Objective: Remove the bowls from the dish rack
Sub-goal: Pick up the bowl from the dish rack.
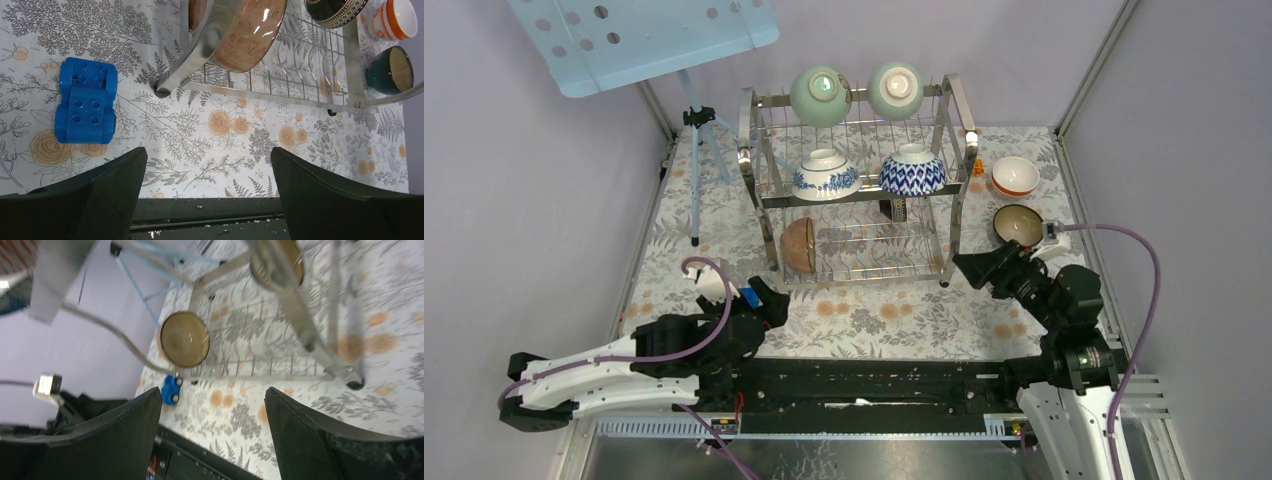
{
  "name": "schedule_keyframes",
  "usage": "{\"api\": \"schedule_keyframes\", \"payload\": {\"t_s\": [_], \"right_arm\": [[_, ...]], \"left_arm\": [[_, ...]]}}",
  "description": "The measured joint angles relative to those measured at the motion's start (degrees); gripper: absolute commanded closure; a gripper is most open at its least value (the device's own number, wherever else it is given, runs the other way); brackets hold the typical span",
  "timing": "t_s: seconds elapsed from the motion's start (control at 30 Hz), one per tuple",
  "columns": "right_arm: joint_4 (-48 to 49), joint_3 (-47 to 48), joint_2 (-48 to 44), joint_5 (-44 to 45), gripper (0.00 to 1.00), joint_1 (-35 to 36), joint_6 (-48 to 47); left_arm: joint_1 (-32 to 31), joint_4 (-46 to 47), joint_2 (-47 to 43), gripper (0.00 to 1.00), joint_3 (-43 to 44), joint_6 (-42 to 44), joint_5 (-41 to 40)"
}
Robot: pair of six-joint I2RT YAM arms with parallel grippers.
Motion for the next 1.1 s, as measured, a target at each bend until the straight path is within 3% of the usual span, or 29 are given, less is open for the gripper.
{"api": "schedule_keyframes", "payload": {"t_s": [0.17, 0.4, 0.67, 0.8, 1.1], "right_arm": [[2.3, -7.2, -3.6, -8.2, 0.18, 2.0, 0.1], [8.3, -10.2, -4.8, -11.6, 0.20, 4.9, 0.1], [13.2, -11.1, 4.3, -10.5, 0.21, 10.6, -2.3], [16.1, -11.7, 6.9, -6.8, 0.23, 18.6, -4.1], [26.0, -16.5, 15.7, 14.9, 0.27, 49.1, -9.4]], "left_arm": [[0.0, -0.1, -1.7, 0.01, 0.0, -1.2, -0.6], [0.0, -0.3, -3.5, 0.01, -1.3, -4.1, -1.3], [0.0, -0.5, -1.8, 0.01, -1.4, -6.0, -1.7], [0.0, -0.9, -0.7, 0.01, -1.4, -6.4, -2.0], [0.0, -2.1, -2.0, 0.01, -1.4, -7.1, -2.4]]}}
